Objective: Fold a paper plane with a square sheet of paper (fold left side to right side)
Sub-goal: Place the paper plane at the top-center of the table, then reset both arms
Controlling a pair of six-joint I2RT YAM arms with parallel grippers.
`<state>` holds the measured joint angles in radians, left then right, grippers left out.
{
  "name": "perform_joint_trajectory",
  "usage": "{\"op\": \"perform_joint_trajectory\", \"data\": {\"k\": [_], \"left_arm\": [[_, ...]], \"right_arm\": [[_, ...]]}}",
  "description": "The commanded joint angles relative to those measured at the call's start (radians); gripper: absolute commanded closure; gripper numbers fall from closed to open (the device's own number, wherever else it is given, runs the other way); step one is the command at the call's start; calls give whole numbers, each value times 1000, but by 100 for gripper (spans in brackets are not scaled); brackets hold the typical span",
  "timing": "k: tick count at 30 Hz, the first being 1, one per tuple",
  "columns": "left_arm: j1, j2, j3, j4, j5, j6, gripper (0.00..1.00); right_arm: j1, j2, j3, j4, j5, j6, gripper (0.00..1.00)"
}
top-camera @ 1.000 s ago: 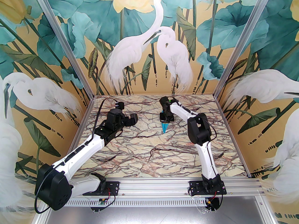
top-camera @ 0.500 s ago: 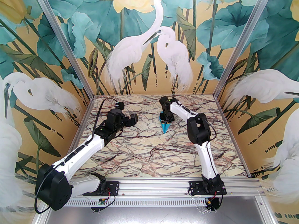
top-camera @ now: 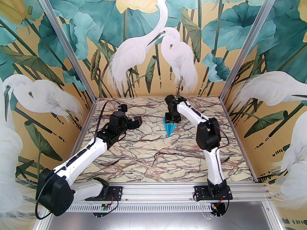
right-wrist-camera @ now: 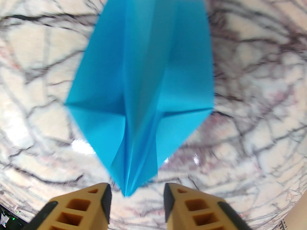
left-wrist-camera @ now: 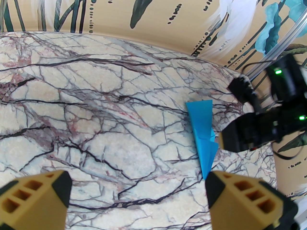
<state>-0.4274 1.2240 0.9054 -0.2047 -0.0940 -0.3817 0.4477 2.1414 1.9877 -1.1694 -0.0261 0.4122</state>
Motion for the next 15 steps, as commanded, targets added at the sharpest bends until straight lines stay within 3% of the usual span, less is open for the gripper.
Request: {"op": "perform_joint_trajectory", "data": {"k": [1, 4, 10, 15], "left_arm": [[32, 2, 27, 25, 16, -50, 1], [78, -6, 15, 46, 45, -88, 1], [209, -19, -41, 99, 90, -155, 0], [283, -37, -148, 202, 4, -125, 1]], "right_arm": [[0, -148, -38, -15, 39, -21, 50], [-16, -286, -154, 64, 43, -27, 48], [-115, -620, -539, 384, 35, -41, 41], [-260, -843, -867, 638, 58, -37, 22]]}}
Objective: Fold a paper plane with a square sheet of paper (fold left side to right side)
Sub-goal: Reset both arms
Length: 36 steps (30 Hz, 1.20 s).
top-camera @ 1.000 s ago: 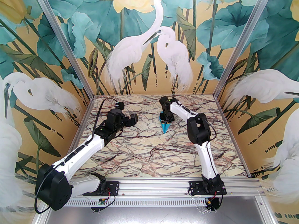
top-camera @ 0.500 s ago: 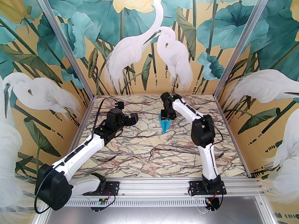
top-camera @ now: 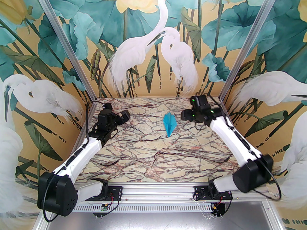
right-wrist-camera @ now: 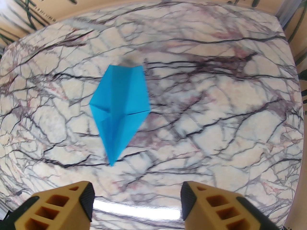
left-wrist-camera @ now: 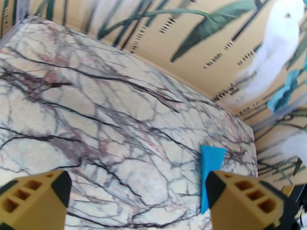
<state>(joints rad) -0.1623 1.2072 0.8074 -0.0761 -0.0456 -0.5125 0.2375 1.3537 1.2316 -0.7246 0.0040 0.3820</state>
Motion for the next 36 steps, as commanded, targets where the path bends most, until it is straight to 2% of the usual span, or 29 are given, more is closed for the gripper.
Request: {"op": "perform_joint_trajectory", "data": {"k": [1, 4, 7, 10, 17, 21, 23, 26, 29, 36], "left_arm": [[18, -21, -70, 91, -90, 37, 1], [18, -15, -129, 181, -179, 142, 1], [20, -4, -185, 246, -270, 222, 1], [23, 16, -225, 259, -333, 272, 1], [26, 46, -272, 386, -247, 477, 0], [26, 91, -328, 513, -174, 512, 1], [26, 112, -349, 572, -156, 513, 1], [26, 148, -377, 671, -122, 521, 0], [26, 169, -363, 672, -80, 566, 1], [37, 204, -378, 768, -30, 654, 1]], "right_arm": [[-75, -88, -168, 236, 48, -17, 16], [-136, -153, -335, 377, 138, -57, 0], [-158, -184, -501, 560, 229, -108, 1], [-187, -173, -609, 703, 227, -132, 1], [-198, -90, -793, 1154, 167, -224, 1], [-200, 10, -810, 1343, 123, -291, 1], [-202, 38, -808, 1392, 105, -347, 1], [-257, 84, -816, 1458, 5, -328, 1], [-282, 158, -847, 1571, -56, -316, 1], [-307, 183, -843, 1583, -99, -302, 1]]}}
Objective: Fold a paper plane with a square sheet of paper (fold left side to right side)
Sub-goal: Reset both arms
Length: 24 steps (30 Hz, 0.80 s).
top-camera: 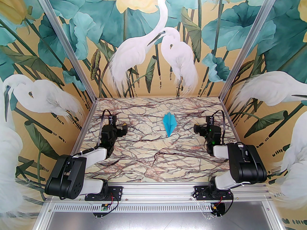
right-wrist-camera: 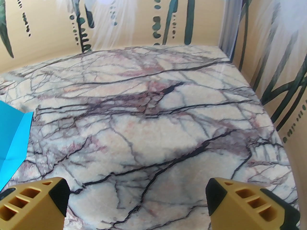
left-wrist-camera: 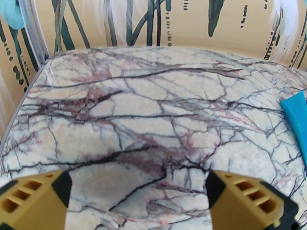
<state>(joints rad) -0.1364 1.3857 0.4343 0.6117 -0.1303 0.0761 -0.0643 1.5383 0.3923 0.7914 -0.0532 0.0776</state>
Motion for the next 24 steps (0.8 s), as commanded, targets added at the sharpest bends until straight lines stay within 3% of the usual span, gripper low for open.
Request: {"op": "perform_joint_trajectory", "data": {"k": [1, 7, 10, 11, 12, 15, 24], "left_arm": [[12, 39, -9, 105, 56, 72, 1], [70, 53, -71, 227, 116, 18, 1], [113, 175, -125, 457, 133, -18, 1], [115, 167, -105, 430, 127, -24, 1], [120, 135, -68, 284, 139, -35, 1], [151, 150, -32, 235, 143, -75, 1], [164, 153, -34, 247, 159, -79, 0]], "right_arm": [[-5, 0, -3, 69, -40, 2, 1], [-6, 0, -1, 63, -31, 4, 1], [-5, 0, -1, 63, -31, 4, 1], [-5, 0, 0, 62, -29, 3, 1], [-4, 0, 0, 59, -26, 3, 1], [1, 0, 4, 55, -3, 4, 1], [17, 0, 6, 50, 22, -7, 1]]}}
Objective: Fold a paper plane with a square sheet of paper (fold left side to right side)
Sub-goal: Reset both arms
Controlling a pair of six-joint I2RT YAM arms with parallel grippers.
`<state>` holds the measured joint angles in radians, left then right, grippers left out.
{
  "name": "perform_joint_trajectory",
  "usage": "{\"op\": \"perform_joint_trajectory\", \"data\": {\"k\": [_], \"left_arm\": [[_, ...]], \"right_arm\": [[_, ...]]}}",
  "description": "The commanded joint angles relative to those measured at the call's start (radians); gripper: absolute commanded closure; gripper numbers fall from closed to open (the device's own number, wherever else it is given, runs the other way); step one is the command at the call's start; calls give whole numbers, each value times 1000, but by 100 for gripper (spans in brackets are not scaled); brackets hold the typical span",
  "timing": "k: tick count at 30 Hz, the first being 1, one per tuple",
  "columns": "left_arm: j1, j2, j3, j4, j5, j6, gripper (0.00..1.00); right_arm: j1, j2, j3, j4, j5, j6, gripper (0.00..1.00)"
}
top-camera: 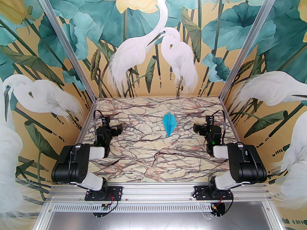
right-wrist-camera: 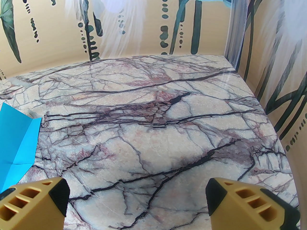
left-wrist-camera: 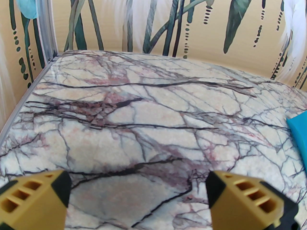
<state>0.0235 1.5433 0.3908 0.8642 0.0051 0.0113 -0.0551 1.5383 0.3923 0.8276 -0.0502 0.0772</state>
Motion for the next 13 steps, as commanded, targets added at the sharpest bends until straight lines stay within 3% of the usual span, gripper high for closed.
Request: {"op": "perform_joint_trajectory", "data": {"k": [1, 13], "left_arm": [[4, -3, 10, 0, 24, -15, 1], [4, -4, 9, -1, 24, -15, 1]], "right_arm": [[9, 0, 7, 13, 19, -5, 1], [9, 0, 8, 8, 20, -7, 1]]}}
